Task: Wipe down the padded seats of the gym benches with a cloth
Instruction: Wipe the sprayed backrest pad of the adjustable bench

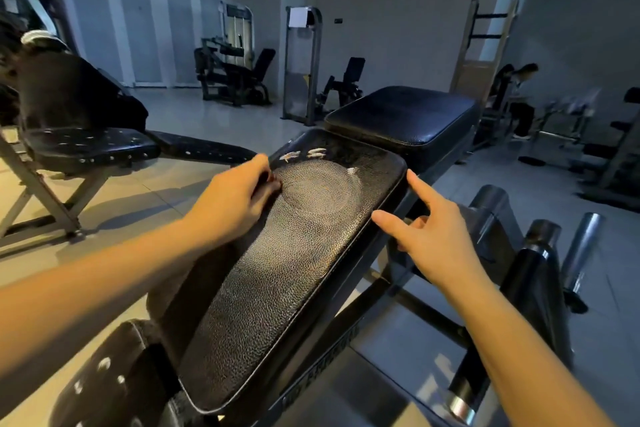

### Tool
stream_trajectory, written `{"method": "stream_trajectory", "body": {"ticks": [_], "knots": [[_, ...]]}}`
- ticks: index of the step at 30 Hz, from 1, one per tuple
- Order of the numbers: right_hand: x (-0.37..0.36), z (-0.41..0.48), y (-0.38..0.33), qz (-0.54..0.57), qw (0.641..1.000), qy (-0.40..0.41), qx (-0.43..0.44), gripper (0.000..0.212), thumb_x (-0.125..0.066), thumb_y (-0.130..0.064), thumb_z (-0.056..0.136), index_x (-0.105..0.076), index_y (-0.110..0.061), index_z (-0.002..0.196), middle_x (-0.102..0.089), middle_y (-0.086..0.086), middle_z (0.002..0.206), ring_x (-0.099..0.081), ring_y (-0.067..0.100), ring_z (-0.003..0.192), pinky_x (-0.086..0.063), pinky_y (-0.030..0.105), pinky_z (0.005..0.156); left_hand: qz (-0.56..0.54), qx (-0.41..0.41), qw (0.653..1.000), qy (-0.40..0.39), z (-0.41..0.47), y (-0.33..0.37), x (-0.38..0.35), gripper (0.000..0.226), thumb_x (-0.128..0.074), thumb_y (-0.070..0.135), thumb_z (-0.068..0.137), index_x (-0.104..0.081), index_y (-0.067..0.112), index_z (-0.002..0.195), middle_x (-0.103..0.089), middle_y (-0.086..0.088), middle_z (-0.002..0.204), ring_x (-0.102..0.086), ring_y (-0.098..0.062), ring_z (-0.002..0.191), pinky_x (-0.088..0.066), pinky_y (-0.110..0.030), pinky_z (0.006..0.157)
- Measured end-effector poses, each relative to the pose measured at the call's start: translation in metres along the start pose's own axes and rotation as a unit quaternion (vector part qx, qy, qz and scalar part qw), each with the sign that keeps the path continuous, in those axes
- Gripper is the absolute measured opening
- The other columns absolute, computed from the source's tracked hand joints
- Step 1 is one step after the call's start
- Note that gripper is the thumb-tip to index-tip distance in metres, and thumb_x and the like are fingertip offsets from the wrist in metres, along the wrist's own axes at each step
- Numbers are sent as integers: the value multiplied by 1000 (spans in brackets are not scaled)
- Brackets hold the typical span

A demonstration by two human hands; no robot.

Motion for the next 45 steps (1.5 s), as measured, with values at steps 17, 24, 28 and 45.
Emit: {"method": "stream_trajectory", "body": {"ticks": [17, 24, 28, 45], "knots": [[0, -3, -6, 58, 998, 17, 14, 89, -84, -33, 80, -36, -35, 155, -57, -7, 80, -45, 4, 51, -43, 14, 55, 8, 17, 1000, -14, 35, -3, -2, 24, -59, 33, 100, -41, 21, 92, -52, 7, 80, -57, -27, 78, -31, -36, 63], [5, -7, -10, 60, 998, 12, 7, 86, -83, -32, 82, -37, -36, 155, -54, -7, 54, -41, 11, 49, -38, 17, 46, -77, -125, 989, -22, 35, 125, -22, 16, -58, 28, 101, -52, 14, 98, -58, 3, 87, -53, -16, 79, -36, -31, 67], [7, -4, -10, 49, 999, 15, 16, 85, -83, -33, 82, -38, -35, 155, -51, 1, 55, -41, 9, 48, -38, 16, 48, -57, -195, 975, -86, -23, 80, -7, 22, -54, 35, 102, -60, 14, 100, -62, 4, 93, -58, -16, 85, -48, -32, 74], [4, -3, -9, 83, 996, 18, 6, 81, -82, -23, 83, -42, -30, 153, -49, 1, 51, -38, 4, 43, -38, 14, 47, 6, -55, 996, -64, 12, 24, 0, 17, -58, 35, 100, -48, 21, 96, -59, 9, 83, -60, -21, 81, -39, -29, 61]]}}
Point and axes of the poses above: each hand's wrist, its own z-axis towards the middle knuckle, its own x-axis out of the back of the hand, y = z × x, the point moved 5 cm from there along z, towards the middle knuckle
